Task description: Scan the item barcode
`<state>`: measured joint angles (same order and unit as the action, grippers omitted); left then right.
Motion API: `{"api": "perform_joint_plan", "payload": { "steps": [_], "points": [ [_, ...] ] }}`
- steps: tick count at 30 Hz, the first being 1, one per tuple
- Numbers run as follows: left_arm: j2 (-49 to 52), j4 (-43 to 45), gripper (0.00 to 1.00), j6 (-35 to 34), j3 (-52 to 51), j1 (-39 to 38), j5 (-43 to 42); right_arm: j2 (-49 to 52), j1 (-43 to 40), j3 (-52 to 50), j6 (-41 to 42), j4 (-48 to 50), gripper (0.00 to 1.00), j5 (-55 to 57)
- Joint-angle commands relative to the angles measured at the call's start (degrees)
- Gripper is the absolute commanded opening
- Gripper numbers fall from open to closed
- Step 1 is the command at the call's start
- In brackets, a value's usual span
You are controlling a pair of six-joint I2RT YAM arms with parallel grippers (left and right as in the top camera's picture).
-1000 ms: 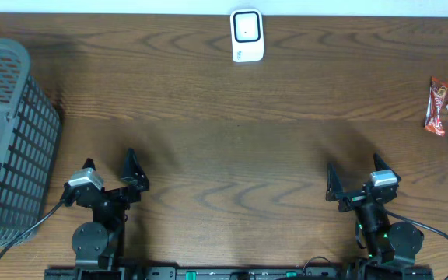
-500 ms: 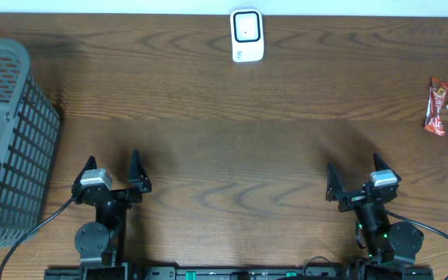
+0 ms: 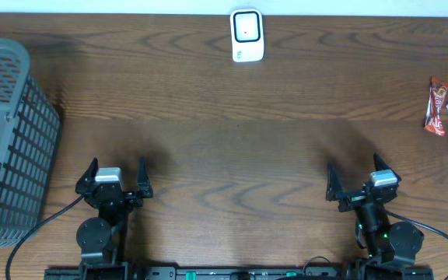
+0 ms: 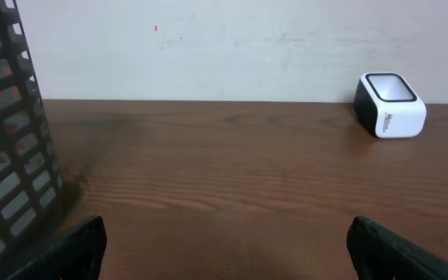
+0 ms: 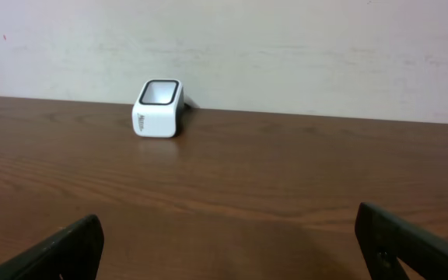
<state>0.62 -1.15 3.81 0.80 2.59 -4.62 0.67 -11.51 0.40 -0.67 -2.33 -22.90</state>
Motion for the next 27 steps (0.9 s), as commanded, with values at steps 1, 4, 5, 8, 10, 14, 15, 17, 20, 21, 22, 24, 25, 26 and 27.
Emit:
{"api": "perform_joint_plan", "payload": {
  "steps": [1, 4, 5, 8, 10, 14, 15, 17, 20, 21, 22, 24, 25, 26, 27],
  "points": [
    [-0.5, -2.7, 0.98, 2.0, -0.6, 0.3, -2.0, -0.3, -0.2, -0.1, -0.3, -0.3, 0.99, 0.3],
    [-0.5, -2.7, 0.98, 2.0, -0.6, 0.3, -1.7, -0.3, -0.2, -0.1, -0.3, -0.3, 0.99, 0.3],
    [-0.5, -2.7, 0.98, 2.0, -0.6, 0.3, -1.8, -0.3, -0.2, -0.1, -0.3, -0.3, 0.99, 0.3],
    [-0.5, -2.7, 0.98, 1.9, -0.6, 0.2, -1.8, -0.3, -0.2, -0.1, -0.3, -0.3, 0.99, 0.3],
    [-0.5, -2.7, 0.98, 1.9, -0.6, 0.2, -1.8, -0.3, -0.2, -0.1, -0.3, -0.3, 0.99, 0.3],
    [-0.5, -2.6, 0.98, 1.5, -0.6, 0.2, -1.8, -0.3, -0.2, -0.1, -0.3, -0.3, 0.99, 0.3],
    [-0.5, -2.6, 0.98, 1.5, -0.6, 0.2, -1.8, -0.3, -0.2, -0.1, -0.3, -0.3, 0.99, 0.3],
    [-0.5, -2.6, 0.98, 1.5, -0.6, 0.2, -1.8, -0.3, -0.2, -0.1, -0.3, -0.3, 0.99, 0.3],
    [-0.5, -2.6, 0.98, 1.6, -0.6, 0.2, -1.8, -0.3, -0.2, -0.1, -0.3, -0.3, 0.99, 0.3],
    [-0.5, -2.6, 0.98, 1.7, -0.6, 0.2, -1.8, -0.3, -0.2, -0.1, -0.3, -0.3, 0.99, 0.3],
    [-0.5, -2.6, 0.98, 2.2, -0.6, 0.2, -1.9, -0.3, -0.2, -0.1, -0.3, -0.3, 0.99, 0.3],
    [-0.5, -2.6, 0.98, 3.5, -0.6, 0.2, -2.4, -0.3, -0.2, -0.1, -0.3, -0.3, 0.99, 0.3],
    [-0.5, -2.6, 0.98, 3.5, -0.6, 0.2, -2.4, -0.3, -0.2, -0.1, -0.3, -0.3, 0.99, 0.3],
    [-0.5, -2.6, 0.98, 3.3, -0.6, 0.2, -2.4, -0.3, -0.2, -0.1, -0.2, -0.3, 0.99, 0.3],
    [-0.5, -2.5, 0.98, 2.8, -0.6, 0.2, -2.2, -0.3, -0.2, -0.1, -0.3, -0.3, 0.99, 0.3]
  ]
}}
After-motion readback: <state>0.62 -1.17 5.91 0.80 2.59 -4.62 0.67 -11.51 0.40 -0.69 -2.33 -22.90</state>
